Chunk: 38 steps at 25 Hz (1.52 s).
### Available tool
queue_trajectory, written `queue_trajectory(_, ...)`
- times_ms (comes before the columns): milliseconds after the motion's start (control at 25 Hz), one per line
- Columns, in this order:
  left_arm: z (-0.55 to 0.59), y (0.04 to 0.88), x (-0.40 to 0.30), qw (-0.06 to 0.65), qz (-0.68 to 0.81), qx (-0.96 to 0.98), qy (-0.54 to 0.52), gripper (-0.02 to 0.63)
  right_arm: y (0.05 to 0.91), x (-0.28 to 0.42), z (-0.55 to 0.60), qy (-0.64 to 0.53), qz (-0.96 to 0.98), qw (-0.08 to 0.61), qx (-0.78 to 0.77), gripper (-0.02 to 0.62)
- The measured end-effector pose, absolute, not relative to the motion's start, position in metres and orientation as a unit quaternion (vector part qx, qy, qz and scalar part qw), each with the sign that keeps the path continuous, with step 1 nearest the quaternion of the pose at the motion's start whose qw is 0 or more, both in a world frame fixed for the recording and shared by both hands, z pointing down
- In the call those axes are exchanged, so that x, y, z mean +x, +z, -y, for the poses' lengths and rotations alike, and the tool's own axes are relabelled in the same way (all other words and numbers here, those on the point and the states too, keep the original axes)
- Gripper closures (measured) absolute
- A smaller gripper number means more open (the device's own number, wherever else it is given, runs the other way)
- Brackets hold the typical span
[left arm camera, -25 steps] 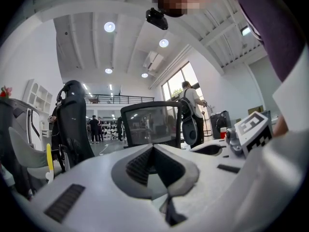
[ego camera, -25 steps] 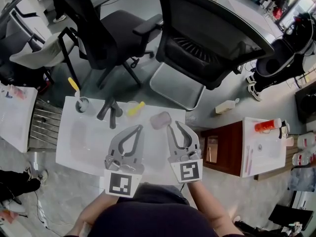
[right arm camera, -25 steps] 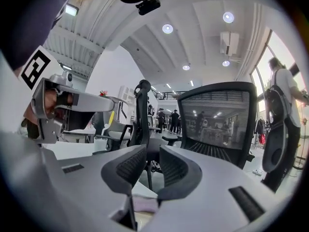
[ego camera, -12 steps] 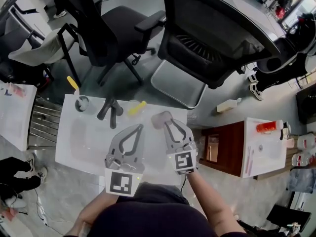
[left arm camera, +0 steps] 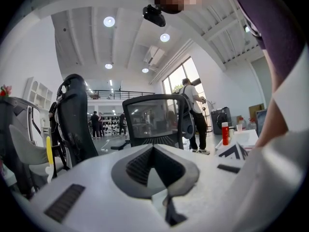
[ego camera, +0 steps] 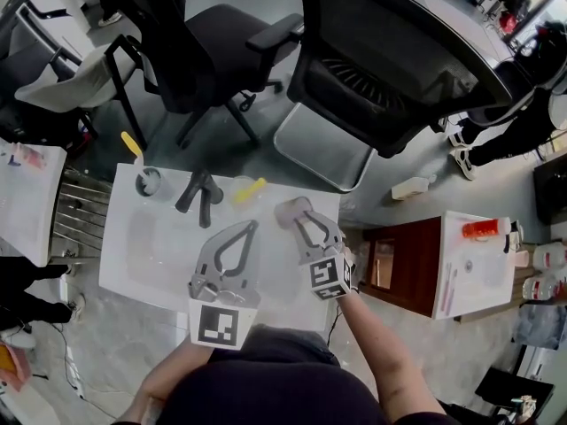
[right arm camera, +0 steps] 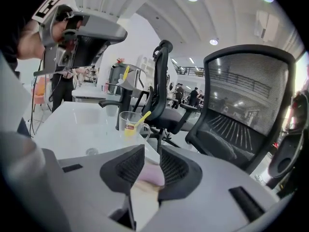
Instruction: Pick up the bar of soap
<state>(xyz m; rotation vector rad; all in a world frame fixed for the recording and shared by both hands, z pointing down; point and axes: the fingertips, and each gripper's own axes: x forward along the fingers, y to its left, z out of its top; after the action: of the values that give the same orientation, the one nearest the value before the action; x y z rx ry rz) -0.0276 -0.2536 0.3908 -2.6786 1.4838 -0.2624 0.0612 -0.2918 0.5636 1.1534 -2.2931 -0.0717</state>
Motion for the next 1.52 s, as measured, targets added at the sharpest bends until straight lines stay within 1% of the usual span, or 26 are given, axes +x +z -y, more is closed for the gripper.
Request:
queue_trajectory(280, 0.255, 0.394, -0.031, 0.032, -0.482, -0.871, -0.089, 0.607, 0.588, 0.06, 0.294, -0.046, 0.856, 0.348, 0.381, 0.463)
queue_trajectory(760, 0.255, 0.396, -0.039, 0.032, -0.49, -0.867, -0.088, 0.607, 0.622, 0.063, 0.298, -0.11, 0.831, 0.475, 0.266, 0.439)
queue_trajectory(880, 0.254, 0.397, -0.041, 0.033, -0.492, -0.866, -0.088, 0.607, 0.63, 0.066, 0.299, -0.13, 0.816, 0.511, 0.235, 0.414)
queue_trajectory(1160, 0.254, 0.398, -0.046, 0.032, -0.497, -0.863, -0.09, 0.607, 0.638, 0.062, 0.303, -0.155, 0.801, 0.551, 0.177, 0.394)
queue_trajectory(1320, 0.254, 0.401, -0.051, 0.025, -0.502, -0.86, -0.094, 0.607, 0.64, 0.056, 0.304, -0.177, 0.79, 0.572, 0.129, 0.391)
queue_trajectory(1520, 0.254, 0.405, -0.055, 0.017, -0.508, -0.856, -0.092, 0.607, 0.648, 0.052, 0.307, -0.175, 0.779, 0.597, 0.082, 0.391)
